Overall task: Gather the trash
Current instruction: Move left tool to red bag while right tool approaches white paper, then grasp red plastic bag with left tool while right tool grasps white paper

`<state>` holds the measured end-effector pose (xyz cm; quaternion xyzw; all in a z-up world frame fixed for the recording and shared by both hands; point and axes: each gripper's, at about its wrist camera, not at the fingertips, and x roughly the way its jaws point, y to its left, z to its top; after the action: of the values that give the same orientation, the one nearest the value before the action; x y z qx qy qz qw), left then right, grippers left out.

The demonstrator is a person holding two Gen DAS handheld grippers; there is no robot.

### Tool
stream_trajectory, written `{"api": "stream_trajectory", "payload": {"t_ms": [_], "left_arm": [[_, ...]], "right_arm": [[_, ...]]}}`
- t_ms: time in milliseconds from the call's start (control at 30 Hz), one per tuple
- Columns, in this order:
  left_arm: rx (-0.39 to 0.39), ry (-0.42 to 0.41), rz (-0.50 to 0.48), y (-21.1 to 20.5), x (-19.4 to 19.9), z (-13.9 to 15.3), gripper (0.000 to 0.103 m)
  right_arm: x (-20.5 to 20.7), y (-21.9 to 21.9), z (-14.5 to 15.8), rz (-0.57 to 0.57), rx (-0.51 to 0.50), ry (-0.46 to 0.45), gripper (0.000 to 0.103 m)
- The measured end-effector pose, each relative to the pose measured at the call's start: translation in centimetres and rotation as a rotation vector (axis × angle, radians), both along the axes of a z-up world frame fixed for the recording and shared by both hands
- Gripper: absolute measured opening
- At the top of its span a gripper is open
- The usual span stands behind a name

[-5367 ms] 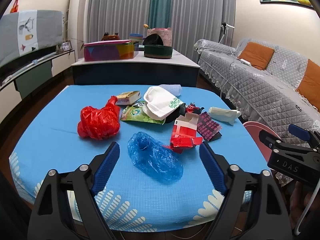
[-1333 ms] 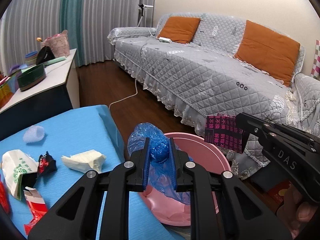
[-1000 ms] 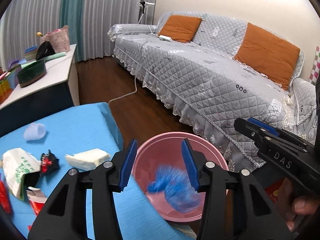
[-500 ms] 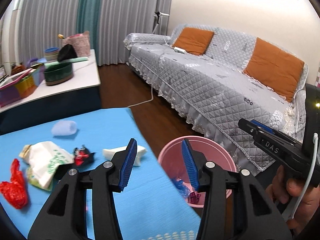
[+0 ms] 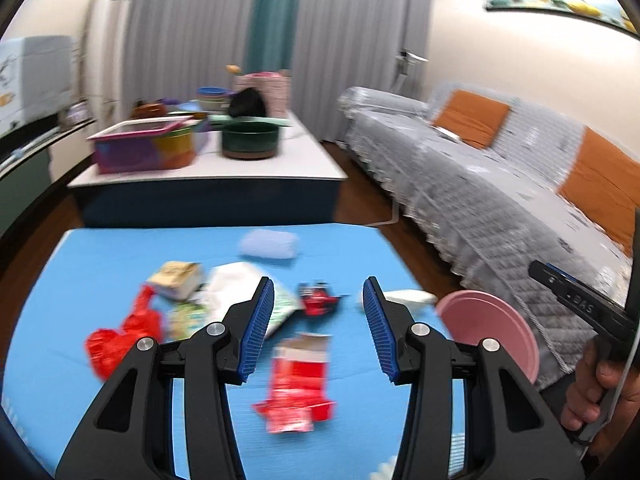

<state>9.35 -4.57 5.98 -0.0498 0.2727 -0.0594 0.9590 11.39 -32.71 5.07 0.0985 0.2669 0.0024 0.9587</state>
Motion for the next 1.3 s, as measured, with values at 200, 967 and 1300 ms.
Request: {"api": "stream_trajectory", "payload": {"t_ms": [200,967,1300], "left_arm": [[0.009,0.009,0.129,4.9,-1.1,-2.0,0.046],[0.022,0.179,0.473,13.6,1.5,-9.3,0.072],[0.052,0.205,0.456,12.8,2.3,-10.0,0.058]], "right_arm": [[2.2,4.1,-1.5,0.082,-0.021,0.039,0.026],[9.7,9.1,-8.7,0.170,-0.148,0.234,0.026],[9.6,10.2,-9.1,0.240,-0.169,0.247,0.002]]}}
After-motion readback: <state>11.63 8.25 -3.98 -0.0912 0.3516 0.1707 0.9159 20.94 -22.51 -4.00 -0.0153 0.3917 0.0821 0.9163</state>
